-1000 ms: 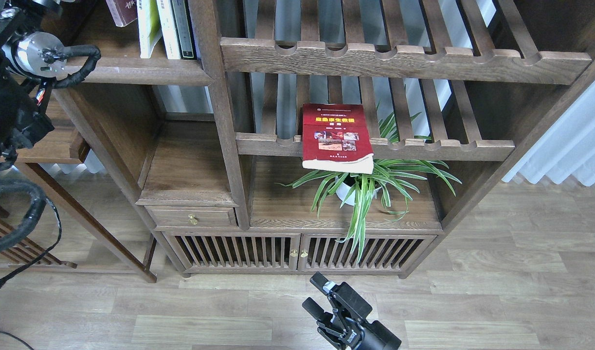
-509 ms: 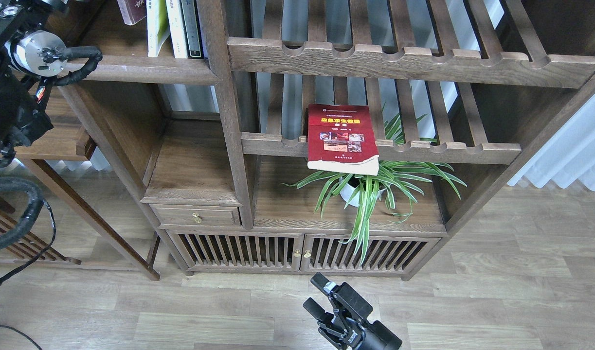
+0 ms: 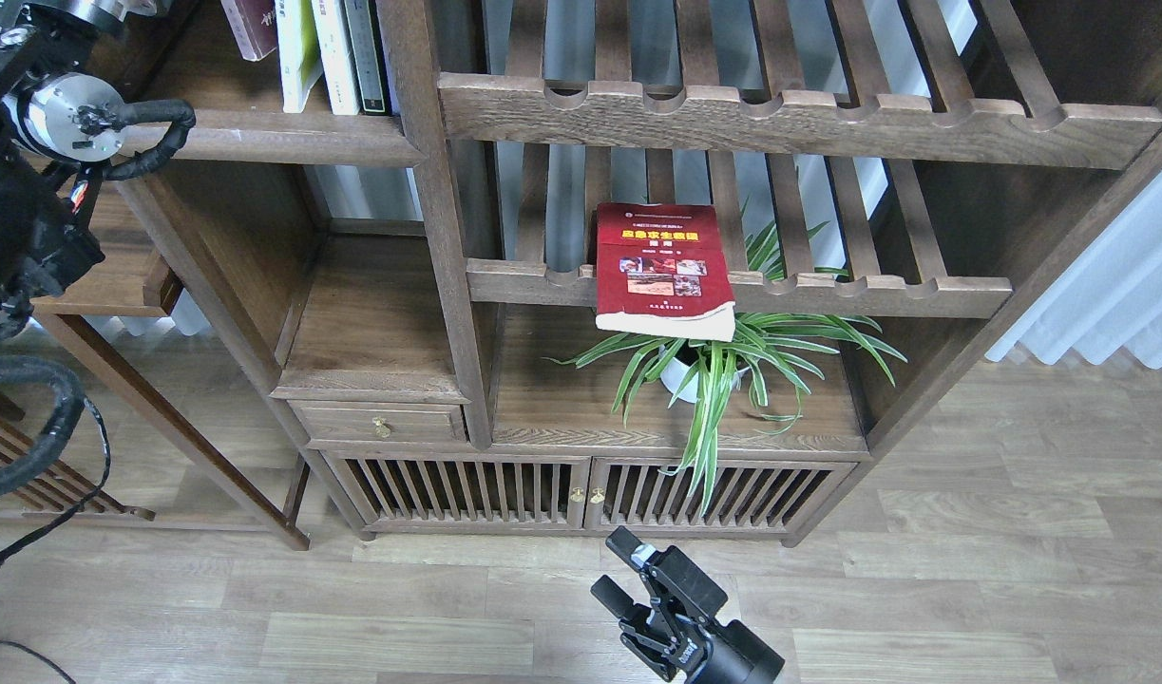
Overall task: Organize books on shelf
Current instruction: 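Release the maroon book and withdraw the left gripper from the upper shelf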
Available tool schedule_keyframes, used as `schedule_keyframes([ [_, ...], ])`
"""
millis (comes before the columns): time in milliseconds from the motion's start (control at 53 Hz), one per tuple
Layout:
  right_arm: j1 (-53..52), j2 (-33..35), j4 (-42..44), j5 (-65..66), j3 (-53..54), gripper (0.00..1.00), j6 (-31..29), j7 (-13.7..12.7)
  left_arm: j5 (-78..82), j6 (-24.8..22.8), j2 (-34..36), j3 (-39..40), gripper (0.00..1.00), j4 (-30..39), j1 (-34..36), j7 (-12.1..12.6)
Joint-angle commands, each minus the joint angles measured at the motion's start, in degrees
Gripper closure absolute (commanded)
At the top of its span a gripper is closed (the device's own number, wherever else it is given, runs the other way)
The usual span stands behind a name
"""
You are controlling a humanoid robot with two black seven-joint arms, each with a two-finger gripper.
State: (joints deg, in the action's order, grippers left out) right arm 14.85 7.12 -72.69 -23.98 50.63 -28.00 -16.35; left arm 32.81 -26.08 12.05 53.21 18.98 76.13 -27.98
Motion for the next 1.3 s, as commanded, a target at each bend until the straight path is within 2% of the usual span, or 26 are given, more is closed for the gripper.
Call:
schedule_keyframes([
  [0,0.0,0.0,0.0,0.0,0.0,0.03,0.0,0.0,0.0,0.1,-0.1,-0.1,0.02,-0.1,-0.1,0.0],
  [340,0.0,0.0,0.0,0.0,0.0,0.03,0.0,0.1,-0.1,-0.2,-0.1,0.0,0.00,0.7,-0.1,0.0],
  [641,0.2,-0.1,0.0,0.0,0.1,0.03,0.0,0.1,-0.2,-0.2,0.3,0.5,0.00,6.0,-2.2,0.0],
  [830,0.3,-0.1,0.0,-0.1,0.2,0.03,0.0,0.1,-0.2,0.6,3.4,1.0,0.00,14.8,-7.0,0.0],
  [1019,0.3,0.1,0.0,-1.2,0.3,0.03,0.0,0.9,-0.4,5.0,8.5,3.5,0.00,24.8,-12.9,0.0],
  [1283,0.2,0.0,0.0,-1.2,0.1,0.03,0.0,1.3,-0.4,5.2,11.1,8.7,0.00,35.1,-21.3,0.0],
])
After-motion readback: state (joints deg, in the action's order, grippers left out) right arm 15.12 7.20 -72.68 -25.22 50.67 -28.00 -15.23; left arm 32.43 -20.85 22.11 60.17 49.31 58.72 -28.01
